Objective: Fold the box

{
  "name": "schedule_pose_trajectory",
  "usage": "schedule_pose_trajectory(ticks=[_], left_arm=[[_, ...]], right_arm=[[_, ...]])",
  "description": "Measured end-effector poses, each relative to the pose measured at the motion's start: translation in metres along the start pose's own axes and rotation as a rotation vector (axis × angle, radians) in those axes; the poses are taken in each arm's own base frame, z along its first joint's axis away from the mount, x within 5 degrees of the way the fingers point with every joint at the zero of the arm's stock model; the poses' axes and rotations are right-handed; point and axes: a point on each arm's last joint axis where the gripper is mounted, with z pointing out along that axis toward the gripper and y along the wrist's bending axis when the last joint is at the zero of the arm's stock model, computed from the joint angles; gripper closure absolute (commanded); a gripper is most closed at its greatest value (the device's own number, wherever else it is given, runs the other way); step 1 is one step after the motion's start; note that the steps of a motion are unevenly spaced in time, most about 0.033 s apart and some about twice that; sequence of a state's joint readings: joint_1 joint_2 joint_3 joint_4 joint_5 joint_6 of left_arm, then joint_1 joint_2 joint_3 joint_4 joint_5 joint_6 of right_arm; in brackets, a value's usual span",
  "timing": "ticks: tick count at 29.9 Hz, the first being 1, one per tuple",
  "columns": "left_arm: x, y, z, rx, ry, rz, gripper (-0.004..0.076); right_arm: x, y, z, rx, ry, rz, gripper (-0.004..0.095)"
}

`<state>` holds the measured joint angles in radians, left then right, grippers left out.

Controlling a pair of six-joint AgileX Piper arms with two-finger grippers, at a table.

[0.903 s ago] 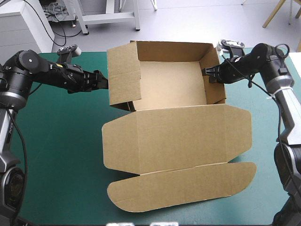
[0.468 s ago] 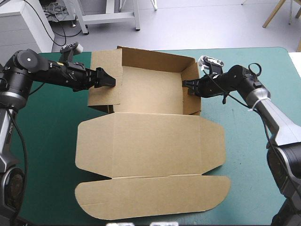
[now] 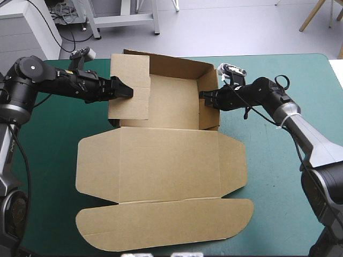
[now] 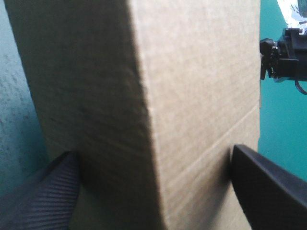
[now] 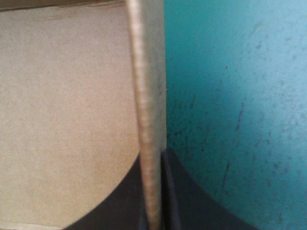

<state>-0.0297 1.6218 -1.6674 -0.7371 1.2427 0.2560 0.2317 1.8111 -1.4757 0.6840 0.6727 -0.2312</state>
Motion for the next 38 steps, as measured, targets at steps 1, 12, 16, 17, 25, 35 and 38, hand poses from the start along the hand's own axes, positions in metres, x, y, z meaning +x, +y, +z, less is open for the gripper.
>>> schedule_pose_trajectory(ticks=[1, 12, 16, 17, 25, 35, 38], left_arm=[[0.000, -0.001, 0.001, -0.003, 0.004, 0.006, 0.0115], [0.015, -0.012, 0.023, -0.262, 0.132, 0.085, 0.0115], [0.017, -0.010, 0.026, -0.378, 0.142, 0.054, 0.0174], [0.018, -0.010, 0.026, -0.404, 0.139, 0.039, 0.0215], [0.020, -0.013, 0.030, -0.498, 0.136, 0.029, 0.0531], [0.024, -0.011, 0.066, -0.714, 0.182, 0.093, 0.0734], [0.026, -0.012, 0.078, -0.735, 0.204, 0.114, 0.0734]], right_arm=[[0.000, 0.000, 0.000, -0.001, 0.000, 0.002, 0.0926], [0.014, 0.016, 0.013, -0.002, 0.014, -0.044, 0.0926], [0.025, 0.024, 0.019, -0.010, 0.043, -0.042, 0.0926], [0.026, 0.025, 0.020, -0.011, 0.047, -0.043, 0.0925], [0.029, 0.027, 0.021, -0.002, 0.059, -0.052, 0.0926], [0.030, 0.024, 0.021, 0.022, 0.076, -0.066, 0.0926], [0.031, 0.022, 0.021, 0.039, 0.089, -0.086, 0.0926]])
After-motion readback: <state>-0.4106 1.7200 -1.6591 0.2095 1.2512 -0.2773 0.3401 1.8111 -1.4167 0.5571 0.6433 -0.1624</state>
